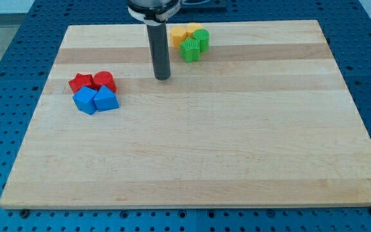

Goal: Move the green star to the right side

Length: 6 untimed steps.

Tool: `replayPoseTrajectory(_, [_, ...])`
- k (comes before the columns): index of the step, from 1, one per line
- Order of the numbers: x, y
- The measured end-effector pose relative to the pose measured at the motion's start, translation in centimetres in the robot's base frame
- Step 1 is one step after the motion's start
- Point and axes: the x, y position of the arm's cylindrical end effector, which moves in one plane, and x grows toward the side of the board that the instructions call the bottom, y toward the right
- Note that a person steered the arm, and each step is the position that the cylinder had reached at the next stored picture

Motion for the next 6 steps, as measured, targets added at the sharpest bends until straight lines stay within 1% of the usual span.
replayPoseTrajectory(3, [-5.1, 0.5])
replayPoseTrajectory(4, [-5.1, 2.3])
replayPoseTrajectory(6, [-5.1, 11.3])
